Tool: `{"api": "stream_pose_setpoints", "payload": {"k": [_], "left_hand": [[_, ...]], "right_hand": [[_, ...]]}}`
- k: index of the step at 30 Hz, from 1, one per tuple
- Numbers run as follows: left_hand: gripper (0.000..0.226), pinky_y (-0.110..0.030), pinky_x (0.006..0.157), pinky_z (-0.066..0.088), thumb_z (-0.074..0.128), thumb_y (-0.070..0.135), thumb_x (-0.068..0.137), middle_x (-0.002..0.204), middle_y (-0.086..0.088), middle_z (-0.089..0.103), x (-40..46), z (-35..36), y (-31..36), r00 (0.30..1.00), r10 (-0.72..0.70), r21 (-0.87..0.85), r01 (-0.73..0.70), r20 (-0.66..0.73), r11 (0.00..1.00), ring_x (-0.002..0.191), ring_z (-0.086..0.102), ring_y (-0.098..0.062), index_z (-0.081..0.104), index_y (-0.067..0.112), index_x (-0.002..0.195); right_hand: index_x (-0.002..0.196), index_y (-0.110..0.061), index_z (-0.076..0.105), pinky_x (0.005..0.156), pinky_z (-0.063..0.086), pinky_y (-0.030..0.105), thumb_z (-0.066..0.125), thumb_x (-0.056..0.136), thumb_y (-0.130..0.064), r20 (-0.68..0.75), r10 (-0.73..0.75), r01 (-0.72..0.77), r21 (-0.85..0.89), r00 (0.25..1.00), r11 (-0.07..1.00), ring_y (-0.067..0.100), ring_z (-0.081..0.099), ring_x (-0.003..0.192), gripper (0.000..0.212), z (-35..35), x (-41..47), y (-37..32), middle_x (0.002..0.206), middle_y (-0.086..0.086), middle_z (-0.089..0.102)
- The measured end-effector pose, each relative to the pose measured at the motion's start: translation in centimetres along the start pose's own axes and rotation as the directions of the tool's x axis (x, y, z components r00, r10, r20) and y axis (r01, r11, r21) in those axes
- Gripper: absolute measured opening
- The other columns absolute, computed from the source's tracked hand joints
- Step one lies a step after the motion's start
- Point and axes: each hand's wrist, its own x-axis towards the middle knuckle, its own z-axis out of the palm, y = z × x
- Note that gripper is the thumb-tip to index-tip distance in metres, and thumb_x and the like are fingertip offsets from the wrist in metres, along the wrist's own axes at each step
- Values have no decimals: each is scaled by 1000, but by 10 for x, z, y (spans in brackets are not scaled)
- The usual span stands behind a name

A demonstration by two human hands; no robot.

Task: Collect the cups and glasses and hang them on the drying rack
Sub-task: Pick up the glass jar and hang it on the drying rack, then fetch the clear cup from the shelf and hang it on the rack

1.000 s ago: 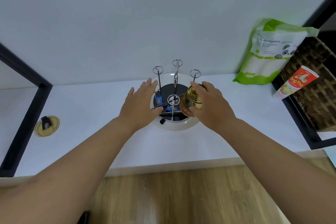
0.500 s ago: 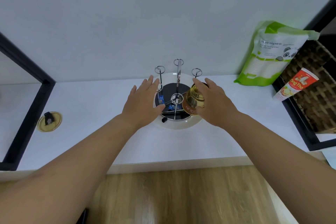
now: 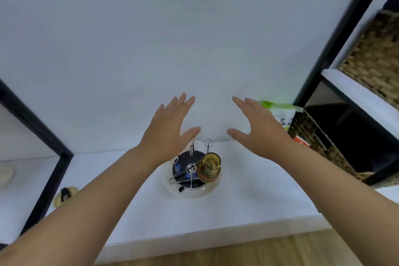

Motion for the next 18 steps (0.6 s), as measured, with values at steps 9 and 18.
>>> {"api": "stream_pose_setpoints", "payload": {"k": [9,18], "left_hand": [[72,-37,127,14,61,47,99,170,11,20,4,-134,167,988,91,-136,-108,-126,985,155,17,-7,28,35,161],[71,-31,123,22,59,57,95,166,18,28,5,-223,305,929,281,-176,-326,-239,929,153,24,-5,29,43,159]], "right_hand": [[164,-42,18,123,19,35,61,95,-58,-281,-104,125,60,954,990,17,16,158,83,-186,-61,-40,171,0,23],[163,-42,18,126,24,43,59,95,-62,-482,-101,138,43,870,990,12,20,156,82,-334,-161,-54,170,-6,26]]}}
